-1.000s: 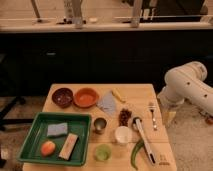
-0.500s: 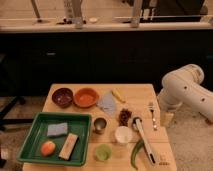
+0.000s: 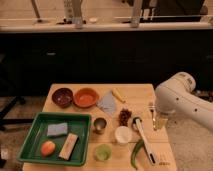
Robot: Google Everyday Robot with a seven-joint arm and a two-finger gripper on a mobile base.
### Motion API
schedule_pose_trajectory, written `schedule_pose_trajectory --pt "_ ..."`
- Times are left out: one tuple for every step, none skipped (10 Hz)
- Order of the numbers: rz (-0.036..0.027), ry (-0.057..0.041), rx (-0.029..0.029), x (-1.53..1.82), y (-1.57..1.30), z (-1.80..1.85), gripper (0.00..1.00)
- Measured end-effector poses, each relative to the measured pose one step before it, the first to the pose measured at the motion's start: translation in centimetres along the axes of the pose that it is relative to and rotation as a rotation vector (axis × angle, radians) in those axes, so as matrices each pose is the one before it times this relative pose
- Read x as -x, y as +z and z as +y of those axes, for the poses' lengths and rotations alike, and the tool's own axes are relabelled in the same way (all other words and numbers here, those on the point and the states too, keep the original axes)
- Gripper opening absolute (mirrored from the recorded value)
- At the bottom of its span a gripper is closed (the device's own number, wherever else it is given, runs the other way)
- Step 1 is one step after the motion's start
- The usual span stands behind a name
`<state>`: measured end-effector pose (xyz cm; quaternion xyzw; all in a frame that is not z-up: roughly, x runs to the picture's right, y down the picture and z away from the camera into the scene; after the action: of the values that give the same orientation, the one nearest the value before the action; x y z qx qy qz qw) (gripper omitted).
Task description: Place brush in red bowl
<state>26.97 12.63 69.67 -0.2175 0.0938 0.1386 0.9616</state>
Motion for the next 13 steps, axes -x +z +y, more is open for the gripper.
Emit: schedule_pose_trajectory --pt "-0.00206 0.07030 -0.01081 -0.168 0.235 0.100 0.80" --pt "-0.00492 0.06316 -0.00514 -0.204 0.261 0.066 0.80" --pt "-0.01085 0.09827 0.00080 -0.308 0.513 0.097 0.80" --pt "-0.00520 0.03912 0.00274 -0.161 0.342 0.097 0.80" --pt "-0.00320 0.03020 0.00334 -0.161 0.378 0.133 0.80" --pt "-0.00267 0.01876 0.00085 -0.108 0.176 0.033 0.80" --pt "-0.00078 0.00028 0.00036 0.066 0.029 0.019 0.80" --pt "0.00034 0.00111 -0.00023 -0.070 -0.005 -0.015 0.80" --pt "-0.00011 -0.00001 0.00028 0.004 0.011 0.010 0.80" --pt "0.00004 0.00041 0.00086 -0.022 0.046 0.020 0.80" --pt "-0.00139 0.00215 0.00018 -0.014 -0.017 -0.021 0.80" --pt "-0.00657 0.00911 -0.00246 0.032 -0.048 -0.070 0.80" --pt "-0.02372 0.07270 -0.00463 0.094 -0.158 -0.049 0.80"
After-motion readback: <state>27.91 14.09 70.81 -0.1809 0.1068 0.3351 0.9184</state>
